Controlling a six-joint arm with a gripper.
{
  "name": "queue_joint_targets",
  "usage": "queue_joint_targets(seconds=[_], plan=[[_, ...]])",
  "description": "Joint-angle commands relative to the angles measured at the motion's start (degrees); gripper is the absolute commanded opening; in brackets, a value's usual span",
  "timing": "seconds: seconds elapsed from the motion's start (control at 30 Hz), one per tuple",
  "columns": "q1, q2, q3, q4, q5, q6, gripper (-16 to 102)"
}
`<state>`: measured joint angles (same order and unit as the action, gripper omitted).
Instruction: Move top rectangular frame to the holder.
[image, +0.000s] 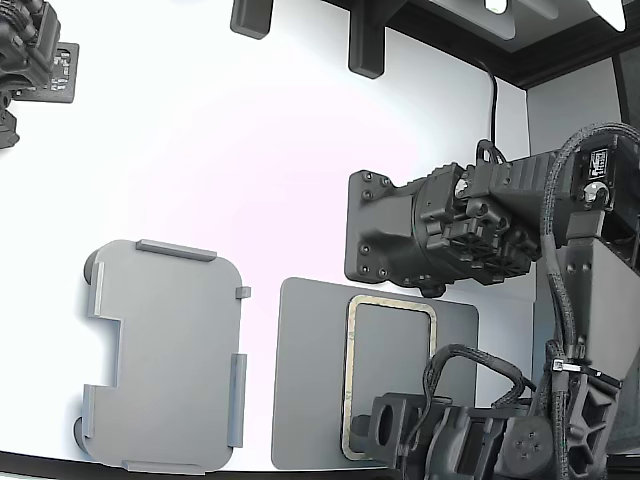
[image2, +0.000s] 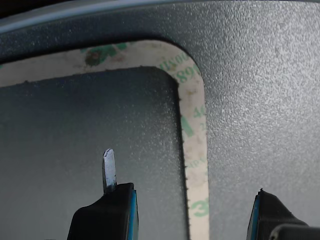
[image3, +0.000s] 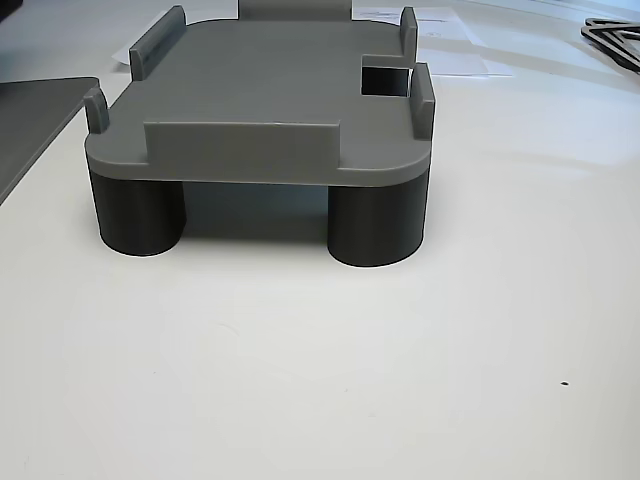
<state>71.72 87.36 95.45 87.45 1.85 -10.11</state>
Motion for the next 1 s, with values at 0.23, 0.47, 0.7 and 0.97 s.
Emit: queue_joint_targets(seconds=[0.23, 0.47, 0.7, 0.97], plan=[[-0.97, -1.14, -0.35, -1.67, -0.62, -3.43, 96], [-1.67, 0.44, 2.11, -1.67, 0.44, -6.50, 89], [-2.81, 2.81, 5.45, -3.08, 0.97, -11.25, 90], [-3.52, 2.55, 6.68, -5.01, 1.05, -13.36, 88]])
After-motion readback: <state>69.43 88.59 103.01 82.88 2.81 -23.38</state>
